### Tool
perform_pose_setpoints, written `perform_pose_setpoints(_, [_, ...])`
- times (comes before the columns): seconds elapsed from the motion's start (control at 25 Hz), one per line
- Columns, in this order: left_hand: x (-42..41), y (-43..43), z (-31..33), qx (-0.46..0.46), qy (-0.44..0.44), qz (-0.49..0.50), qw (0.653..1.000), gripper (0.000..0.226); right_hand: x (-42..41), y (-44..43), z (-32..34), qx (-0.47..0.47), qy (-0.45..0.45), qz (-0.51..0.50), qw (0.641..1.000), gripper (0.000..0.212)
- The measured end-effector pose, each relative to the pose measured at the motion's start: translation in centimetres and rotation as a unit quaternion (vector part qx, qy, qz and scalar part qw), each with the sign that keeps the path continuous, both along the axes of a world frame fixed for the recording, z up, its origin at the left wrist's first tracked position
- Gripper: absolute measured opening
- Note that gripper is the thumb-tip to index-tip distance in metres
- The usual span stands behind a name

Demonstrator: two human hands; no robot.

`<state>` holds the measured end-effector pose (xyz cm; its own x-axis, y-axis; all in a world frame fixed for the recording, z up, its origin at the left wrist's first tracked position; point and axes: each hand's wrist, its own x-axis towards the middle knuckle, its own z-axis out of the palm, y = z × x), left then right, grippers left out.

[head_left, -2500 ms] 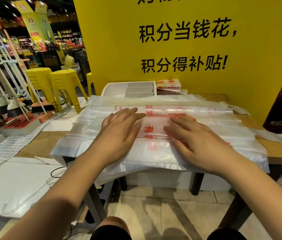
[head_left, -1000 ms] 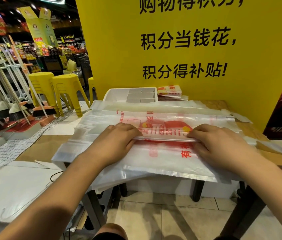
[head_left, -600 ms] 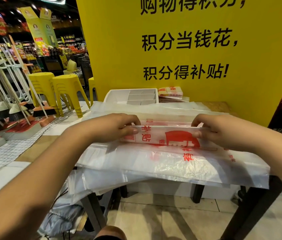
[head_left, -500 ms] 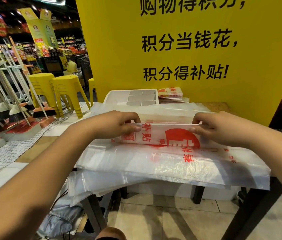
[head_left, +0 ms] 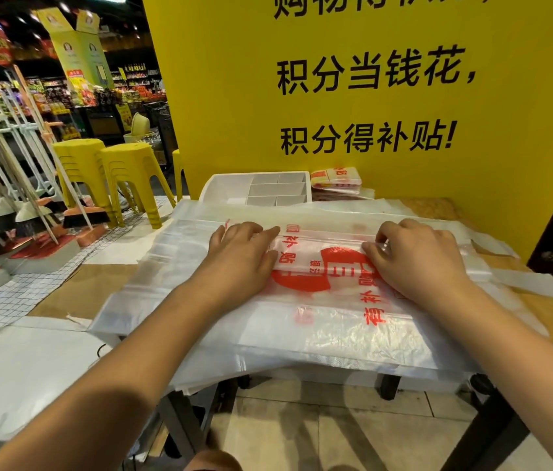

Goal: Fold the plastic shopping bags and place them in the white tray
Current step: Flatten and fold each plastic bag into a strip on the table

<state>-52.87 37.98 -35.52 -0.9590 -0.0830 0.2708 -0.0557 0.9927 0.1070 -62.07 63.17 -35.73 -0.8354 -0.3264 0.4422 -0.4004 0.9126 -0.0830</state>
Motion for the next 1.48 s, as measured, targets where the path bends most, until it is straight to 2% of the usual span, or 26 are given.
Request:
perform_pose_setpoints(0.16, [0.3, 0.5, -0.5, -0.007, -0.083, 0.032, 0.996, 0.058, 0.4, -0.4, -0.3, -0.059, 0.034, 0.023, 0.997, 0.032])
perform_pose_setpoints(0.32, [0.3, 0.3, -1.0, 0.019, -0.086, 0.047, 0.995, 0.059, 1.4, 0.8, -1.0, -0.019, 0.017, 0.093, 0.995, 0.034])
perform_pose_setpoints(0.44, [0.1, 0.4, -1.0, 0.023, -0.084, 0.057, 0.995, 0.059, 1.3, 1.7, -1.0, 0.016, -0.076, 0.092, 0.993, 0.046])
perform_pose_setpoints(0.56, [0.0, 0.6, -1.0, 0.025, -0.092, 0.072, 0.993, 0.06, 1.0, 2.1, -1.2, 0.057, -0.202, 0.117, 0.971, 0.057])
perform_pose_setpoints(0.72, [0.0, 0.3, -1.0, 0.032, -0.109, 0.101, 0.988, 0.062, 0.8, 2.2, -1.6, 0.07, -0.226, 0.11, 0.965, 0.058])
perform_pose_setpoints(0.8, [0.2, 0.2, -0.8, 0.036, -0.106, 0.115, 0.987, 0.062, 0.8, 2.1, -1.6, 0.071, -0.221, 0.107, 0.967, 0.06])
perform_pose_setpoints(0.88, [0.6, 0.1, -0.7, 0.026, -0.098, 0.084, 0.991, 0.063, 1.0, 2.1, -1.4, 0.064, -0.204, 0.112, 0.97, 0.063])
perform_pose_setpoints(1.0, [1.3, -0.3, 0.0, -0.006, -0.102, 0.017, 0.995, 0.067, 1.3, 2.4, -0.5, 0.072, -0.101, 0.131, 0.983, 0.062])
perform_pose_setpoints(1.08, [1.5, -0.9, 0.5, -0.023, -0.083, -0.015, 0.996, 0.059, 1.7, 2.2, 0.5, 0.082, -0.051, 0.162, 0.982, 0.053])
perform_pose_setpoints(1.16, [1.6, -1.4, 1.1, -0.03, -0.066, -0.057, 0.996, 0.051, 1.8, 1.9, 0.9, 0.098, -0.045, 0.176, 0.979, 0.05])
perform_pose_setpoints(1.28, [1.3, -1.6, 1.3, -0.065, -0.019, -0.078, 0.995, 0.053, 1.4, 0.9, 1.1, 0.115, -0.019, 0.114, 0.987, 0.053])
perform_pose_setpoints(1.4, [1.1, -0.9, 1.3, -0.079, 0.056, -0.035, 0.995, 0.036, 1.2, 0.1, 1.1, 0.124, 0.038, 0.067, 0.989, 0.034])
perform_pose_setpoints(1.48, [2.0, -0.6, 1.4, -0.072, 0.097, -0.039, 0.992, 0.031, 2.2, 0.8, 1.2, 0.133, 0.077, 0.067, 0.986, 0.023])
